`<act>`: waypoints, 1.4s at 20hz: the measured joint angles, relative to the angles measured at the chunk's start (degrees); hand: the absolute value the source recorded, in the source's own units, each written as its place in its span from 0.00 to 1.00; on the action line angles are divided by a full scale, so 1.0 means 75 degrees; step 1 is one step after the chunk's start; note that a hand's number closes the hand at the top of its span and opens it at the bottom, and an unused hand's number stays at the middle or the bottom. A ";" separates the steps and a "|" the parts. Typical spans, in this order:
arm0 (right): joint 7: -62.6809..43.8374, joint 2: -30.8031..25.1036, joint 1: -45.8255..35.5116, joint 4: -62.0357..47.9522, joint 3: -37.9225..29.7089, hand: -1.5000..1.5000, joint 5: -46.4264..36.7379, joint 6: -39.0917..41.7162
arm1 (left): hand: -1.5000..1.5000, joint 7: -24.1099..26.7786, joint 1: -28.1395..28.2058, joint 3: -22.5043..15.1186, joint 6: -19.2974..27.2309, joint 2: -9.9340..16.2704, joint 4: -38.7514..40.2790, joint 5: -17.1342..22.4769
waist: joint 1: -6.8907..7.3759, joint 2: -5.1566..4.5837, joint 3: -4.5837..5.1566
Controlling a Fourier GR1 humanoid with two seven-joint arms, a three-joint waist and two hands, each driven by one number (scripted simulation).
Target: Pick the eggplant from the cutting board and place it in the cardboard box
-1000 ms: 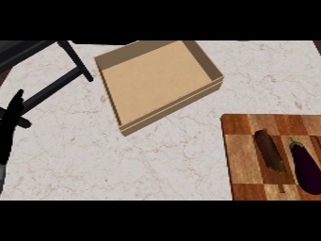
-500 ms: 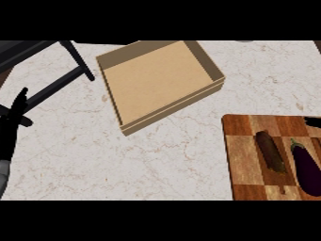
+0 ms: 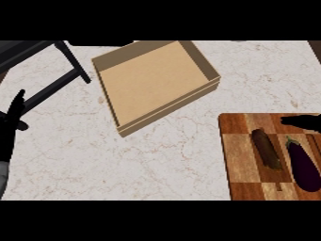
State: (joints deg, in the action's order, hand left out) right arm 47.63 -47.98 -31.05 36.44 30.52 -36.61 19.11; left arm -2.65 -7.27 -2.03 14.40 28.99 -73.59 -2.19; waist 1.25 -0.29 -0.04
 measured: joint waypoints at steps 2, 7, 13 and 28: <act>0.0060 0.0101 -0.0054 -0.0145 -0.0007 0.00 -0.0191 -0.0044 | 0.50 0.0074 0.0017 0.0085 -0.0025 -0.0064 0.0079 -0.0045 | -0.0037 0.0009 0.0002; 0.0093 0.0416 -0.0215 -0.0438 -0.0119 0.00 -0.0604 -0.0101 | 0.50 0.0059 0.0207 0.0214 -0.0090 -0.0183 -0.0105 -0.0215 | -0.0073 0.0022 0.0002; 0.0197 0.0630 -0.0031 -0.0427 -0.0243 0.00 -0.0782 -0.0138 | 0.50 -0.0077 0.0260 0.0445 -0.0241 -0.0175 -0.0224 -0.0309 | -0.0119 0.0036 0.0004; -0.0418 0.0340 0.0716 0.1553 -0.0230 0.00 -0.0696 0.0469 | 0.50 0.0015 0.0267 0.0679 -0.0401 -0.0427 -0.0157 -0.0616 | -0.0178 0.0055 0.0010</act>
State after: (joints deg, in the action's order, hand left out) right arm 44.50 -45.43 -25.68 48.09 28.80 -41.83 22.63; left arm -2.54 -5.26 3.06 11.40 25.79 -74.77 -6.81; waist -0.08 0.12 0.04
